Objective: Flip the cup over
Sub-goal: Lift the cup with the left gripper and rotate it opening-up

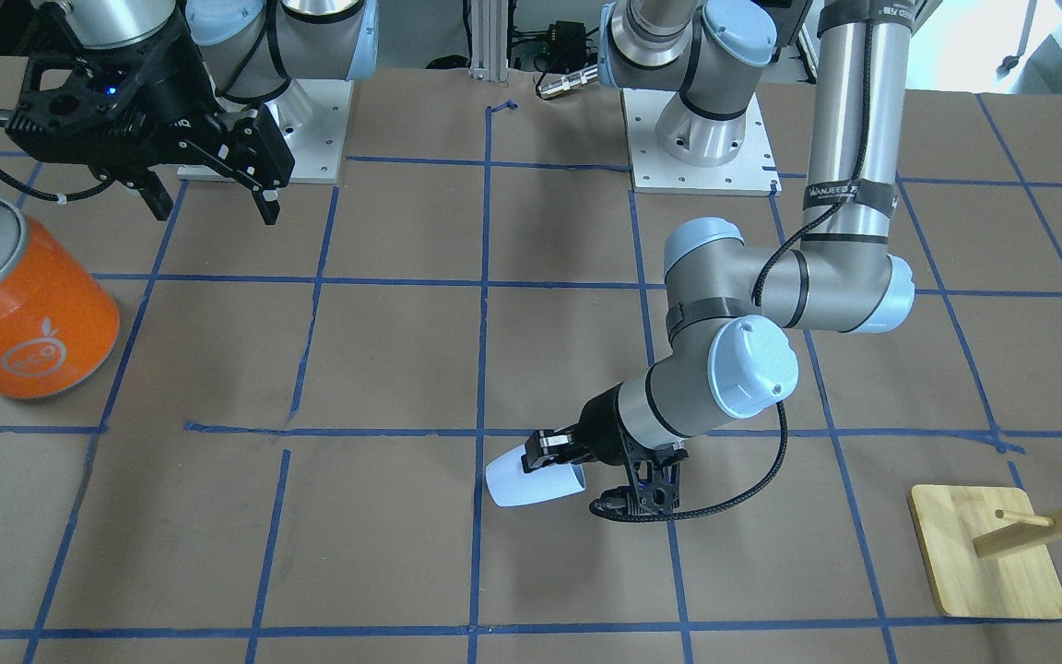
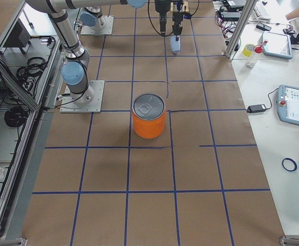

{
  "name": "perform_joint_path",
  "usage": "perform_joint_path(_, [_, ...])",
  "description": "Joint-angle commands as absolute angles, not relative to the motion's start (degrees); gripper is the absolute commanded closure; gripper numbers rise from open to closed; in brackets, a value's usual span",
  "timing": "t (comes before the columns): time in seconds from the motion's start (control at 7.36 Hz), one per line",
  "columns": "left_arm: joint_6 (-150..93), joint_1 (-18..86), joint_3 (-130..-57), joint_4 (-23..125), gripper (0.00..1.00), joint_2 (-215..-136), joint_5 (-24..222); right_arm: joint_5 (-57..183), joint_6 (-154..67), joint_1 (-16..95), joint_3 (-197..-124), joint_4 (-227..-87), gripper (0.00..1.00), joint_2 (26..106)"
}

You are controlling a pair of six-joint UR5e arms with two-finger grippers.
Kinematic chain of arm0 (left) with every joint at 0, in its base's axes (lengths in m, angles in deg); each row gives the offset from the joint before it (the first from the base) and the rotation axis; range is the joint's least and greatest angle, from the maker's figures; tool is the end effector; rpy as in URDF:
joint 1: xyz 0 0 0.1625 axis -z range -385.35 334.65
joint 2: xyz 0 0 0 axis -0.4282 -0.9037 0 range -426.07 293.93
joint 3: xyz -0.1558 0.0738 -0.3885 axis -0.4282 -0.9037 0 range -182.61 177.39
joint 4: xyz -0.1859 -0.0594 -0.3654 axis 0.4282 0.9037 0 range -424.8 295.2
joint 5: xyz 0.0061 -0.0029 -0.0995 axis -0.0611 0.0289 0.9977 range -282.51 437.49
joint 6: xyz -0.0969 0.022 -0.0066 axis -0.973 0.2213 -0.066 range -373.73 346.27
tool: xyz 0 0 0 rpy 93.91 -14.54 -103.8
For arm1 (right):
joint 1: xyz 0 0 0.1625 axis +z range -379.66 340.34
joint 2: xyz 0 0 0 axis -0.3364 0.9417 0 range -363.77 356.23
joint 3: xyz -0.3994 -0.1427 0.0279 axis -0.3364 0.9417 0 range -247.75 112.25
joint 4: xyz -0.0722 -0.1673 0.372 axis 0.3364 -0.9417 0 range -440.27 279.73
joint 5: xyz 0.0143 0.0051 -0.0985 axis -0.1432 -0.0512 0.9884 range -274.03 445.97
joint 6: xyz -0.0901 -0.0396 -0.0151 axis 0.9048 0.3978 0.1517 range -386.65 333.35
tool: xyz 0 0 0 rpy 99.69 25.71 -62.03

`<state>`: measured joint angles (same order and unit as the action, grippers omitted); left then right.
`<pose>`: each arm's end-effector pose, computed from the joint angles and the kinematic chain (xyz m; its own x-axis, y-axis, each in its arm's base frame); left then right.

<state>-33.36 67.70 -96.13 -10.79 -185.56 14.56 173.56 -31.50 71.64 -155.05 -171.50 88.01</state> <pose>-0.2126 -0.6320 0.2355 -0.8542 -0.2681 0.4455 -0.2482 0.9631 0.1038 0.1485 -0.4837 0.5289 -0.9971 0.0574 -0.0502 0.0620 0.9935 -0.0956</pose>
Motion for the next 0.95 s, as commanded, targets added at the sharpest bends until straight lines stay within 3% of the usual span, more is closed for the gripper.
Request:
perform_joint_path(0.0, [-34.4,67.8,-95.2,-10.1,1.0,-185.5,9.1,174.7,-31.2,71.5,-155.0,-170.8,0.0,88.1])
perform_joint_path(0.82, [-28.0,69.0,-84.3,0.7,1.0,-183.2,-16.9,176.1,-30.2,70.4,-155.5,-177.6,0.0,88.2])
